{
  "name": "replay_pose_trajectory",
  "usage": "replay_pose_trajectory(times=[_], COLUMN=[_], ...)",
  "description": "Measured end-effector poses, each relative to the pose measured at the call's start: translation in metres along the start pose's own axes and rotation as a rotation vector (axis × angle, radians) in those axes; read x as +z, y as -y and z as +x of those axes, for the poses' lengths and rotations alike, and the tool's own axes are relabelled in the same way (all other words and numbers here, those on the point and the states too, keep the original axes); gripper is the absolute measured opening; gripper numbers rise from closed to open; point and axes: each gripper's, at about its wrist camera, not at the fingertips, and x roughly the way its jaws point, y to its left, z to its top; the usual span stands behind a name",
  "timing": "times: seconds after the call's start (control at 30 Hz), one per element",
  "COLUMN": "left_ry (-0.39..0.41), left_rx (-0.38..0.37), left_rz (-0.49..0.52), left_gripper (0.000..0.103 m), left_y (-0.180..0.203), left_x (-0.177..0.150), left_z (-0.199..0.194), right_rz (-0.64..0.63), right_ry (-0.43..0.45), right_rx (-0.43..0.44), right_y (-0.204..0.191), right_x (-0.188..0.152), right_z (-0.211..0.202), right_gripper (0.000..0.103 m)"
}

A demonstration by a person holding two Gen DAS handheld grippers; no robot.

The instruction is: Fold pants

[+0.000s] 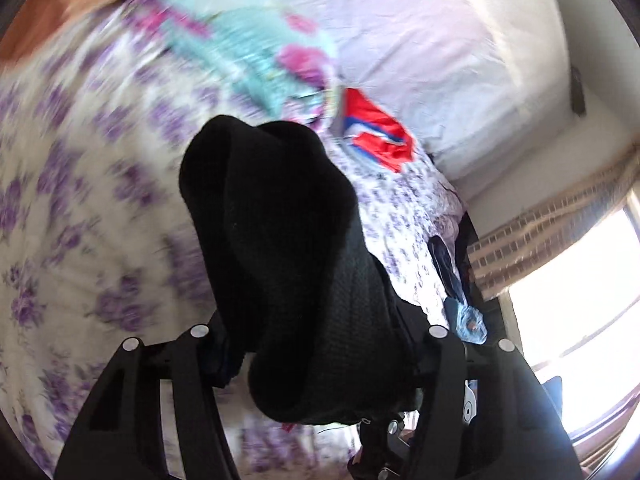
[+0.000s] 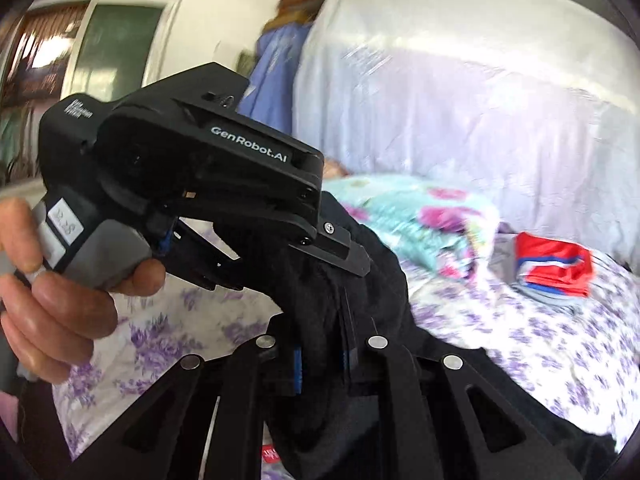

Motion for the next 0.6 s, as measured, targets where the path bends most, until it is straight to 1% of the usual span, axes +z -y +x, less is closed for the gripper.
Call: replay_pose_trajectory(times=[0.03,0.1,0.17,0.23,0.3,0.33,0.37,0.4,0.43,0.47,0.5,0.53,0.57,0.6], left_ry=[0.01,0.013,-0.01,-0.064,-0.126,-0.153,-0.196,-0.234,-0.269,-0.323,-0.361,-0.386,-0.368,-0.329], left_rx=[0.011,0.022,0.024,0.023,0.023,0.024,0.032,0.047,0.071,0.093,0.089,0.066,0.04,0.044], left_rz=[0.057,0.144,0.222,0.308,0.368,0.392,0.43,0.462,0.487,0.504,0.512,0.52,0.538,0.555], left_gripper=[0.057,0.057,0.057,0.057,0.058,0.058,0.06,0.063,0.071,0.075,0.075,0.076,0.077,0.08], left_y=[0.023,0.057,0.089,0.126,0.154,0.164,0.179,0.189,0.196,0.204,0.208,0.212,0.216,0.218], left_x=[-0.002,-0.008,-0.018,-0.031,-0.046,-0.054,-0.065,-0.076,-0.086,-0.099,-0.106,-0.111,-0.113,-0.112], left_z=[0.003,0.01,0.027,0.058,0.092,0.107,0.132,0.154,0.173,0.194,0.204,0.209,0.203,0.194], right_rz=[0.02,0.082,0.159,0.265,0.363,0.426,0.475,0.537,0.572,0.626,0.685,0.75,0.774,0.769], right_ry=[0.017,0.052,0.082,0.093,0.089,0.085,0.078,0.051,0.019,-0.034,-0.079,-0.093,-0.082,-0.063], right_rx=[-0.012,-0.044,-0.089,-0.138,-0.179,-0.209,-0.235,-0.263,-0.281,-0.297,-0.302,-0.299,-0.309,-0.333], right_y=[0.005,0.022,0.041,0.067,0.09,0.104,0.116,0.13,0.139,0.154,0.163,0.173,0.178,0.18], right_x=[-0.001,-0.006,-0.016,-0.034,-0.054,-0.07,-0.084,-0.105,-0.119,-0.136,-0.152,-0.168,-0.176,-0.179], right_z=[-0.007,-0.03,-0.056,-0.081,-0.102,-0.114,-0.121,-0.13,-0.13,-0.128,-0.135,-0.148,-0.163,-0.181], right_gripper=[0.014,0.014,0.014,0.014,0.014,0.014,0.015,0.019,0.029,0.04,0.053,0.053,0.053,0.054])
